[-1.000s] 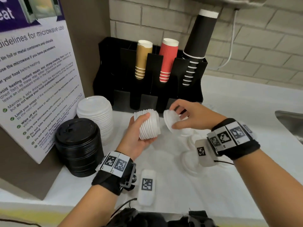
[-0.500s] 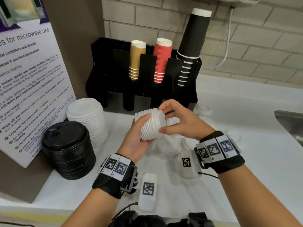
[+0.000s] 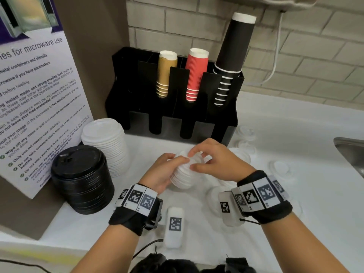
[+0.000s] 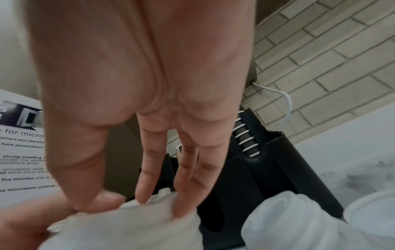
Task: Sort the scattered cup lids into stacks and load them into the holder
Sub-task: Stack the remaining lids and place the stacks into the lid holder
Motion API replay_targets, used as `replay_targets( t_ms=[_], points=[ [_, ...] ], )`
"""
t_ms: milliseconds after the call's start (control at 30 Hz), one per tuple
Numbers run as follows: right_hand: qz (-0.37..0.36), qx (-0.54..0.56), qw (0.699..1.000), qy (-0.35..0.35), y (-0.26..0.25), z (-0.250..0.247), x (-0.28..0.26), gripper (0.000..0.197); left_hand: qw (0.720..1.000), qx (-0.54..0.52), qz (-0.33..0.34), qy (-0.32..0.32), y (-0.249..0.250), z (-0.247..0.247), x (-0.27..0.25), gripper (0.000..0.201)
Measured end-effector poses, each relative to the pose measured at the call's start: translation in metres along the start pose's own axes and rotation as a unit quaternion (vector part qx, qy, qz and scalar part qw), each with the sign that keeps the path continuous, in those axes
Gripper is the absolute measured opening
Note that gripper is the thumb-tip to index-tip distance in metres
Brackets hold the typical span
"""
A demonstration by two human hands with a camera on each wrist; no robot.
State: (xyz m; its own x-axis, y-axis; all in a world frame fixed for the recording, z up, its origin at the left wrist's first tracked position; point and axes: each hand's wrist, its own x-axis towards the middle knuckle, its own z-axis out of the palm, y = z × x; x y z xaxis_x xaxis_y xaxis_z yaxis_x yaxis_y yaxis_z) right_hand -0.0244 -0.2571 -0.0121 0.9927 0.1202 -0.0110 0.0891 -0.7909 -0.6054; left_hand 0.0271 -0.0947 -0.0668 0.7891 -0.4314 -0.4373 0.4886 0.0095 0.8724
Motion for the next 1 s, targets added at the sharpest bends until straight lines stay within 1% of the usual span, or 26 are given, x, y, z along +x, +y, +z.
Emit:
replay_targets(
  t_ms=[100, 167, 200, 267, 333, 400, 433, 533, 600, 667, 767, 867, 933, 1000],
  points=[
    [0.002, -0.010, 0.999, -0.033, 0.002, 0.005, -0.004, 0.035, 0.998, 0.065, 0.017, 0.007, -0.003, 0.001, 0.003, 0.026],
    [0.004, -0.007, 0.999, -0.050, 0.002, 0.006, -0.006, 0.039, 0.994, 0.109, 0.024, 0.005, -0.005, 0.001, 0.006, 0.022],
    [0.007, -0.005, 0.998, -0.056, 0.002, 0.004, -0.007, 0.040, 0.992, 0.127, 0.023, 0.004, -0.006, 0.001, 0.007, 0.023],
    [0.011, -0.014, 0.998, -0.064, 0.005, -0.001, -0.011, 0.043, 0.984, 0.176, 0.022, 0.022, -0.008, 0.000, 0.010, 0.036],
    [0.013, -0.058, 0.996, -0.072, 0.010, -0.007, -0.016, 0.045, 0.971, 0.231, 0.036, 0.048, -0.007, -0.004, 0.011, 0.043],
    [0.029, -0.117, 0.988, -0.099, 0.016, -0.011, -0.025, 0.048, 0.954, 0.290, 0.071, 0.031, -0.003, -0.010, 0.009, 0.052],
    [0.043, -0.148, 0.981, -0.121, 0.018, -0.011, -0.030, 0.051, 0.941, 0.326, 0.087, 0.013, 0.000, -0.012, 0.006, 0.061],
    [0.087, -0.202, 0.959, -0.178, 0.025, -0.006, -0.041, 0.063, 0.883, 0.456, 0.103, -0.026, 0.005, -0.014, -0.003, 0.091],
    [0.097, -0.209, 0.953, -0.194, 0.031, -0.002, -0.046, 0.072, 0.860, 0.498, 0.102, -0.049, 0.006, -0.014, -0.007, 0.103],
    [0.099, -0.219, 0.948, -0.208, 0.035, 0.002, -0.048, 0.078, 0.858, 0.497, 0.113, -0.067, 0.005, -0.014, -0.009, 0.098],
    [0.095, -0.225, 0.946, -0.212, 0.038, 0.008, -0.050, 0.074, 0.873, 0.463, 0.136, -0.072, 0.003, -0.015, -0.011, 0.084],
    [0.090, -0.217, 0.950, -0.207, 0.039, 0.010, -0.049, 0.071, 0.883, 0.442, 0.145, -0.062, 0.001, -0.016, -0.010, 0.075],
    [0.090, -0.203, 0.953, -0.205, 0.040, 0.008, -0.049, 0.071, 0.886, 0.435, 0.151, -0.057, 0.000, -0.016, -0.010, 0.072],
    [0.091, -0.177, 0.962, -0.186, 0.040, -0.001, -0.049, 0.067, 0.885, 0.435, 0.155, -0.054, -0.001, -0.016, -0.009, 0.070]
  ],
)
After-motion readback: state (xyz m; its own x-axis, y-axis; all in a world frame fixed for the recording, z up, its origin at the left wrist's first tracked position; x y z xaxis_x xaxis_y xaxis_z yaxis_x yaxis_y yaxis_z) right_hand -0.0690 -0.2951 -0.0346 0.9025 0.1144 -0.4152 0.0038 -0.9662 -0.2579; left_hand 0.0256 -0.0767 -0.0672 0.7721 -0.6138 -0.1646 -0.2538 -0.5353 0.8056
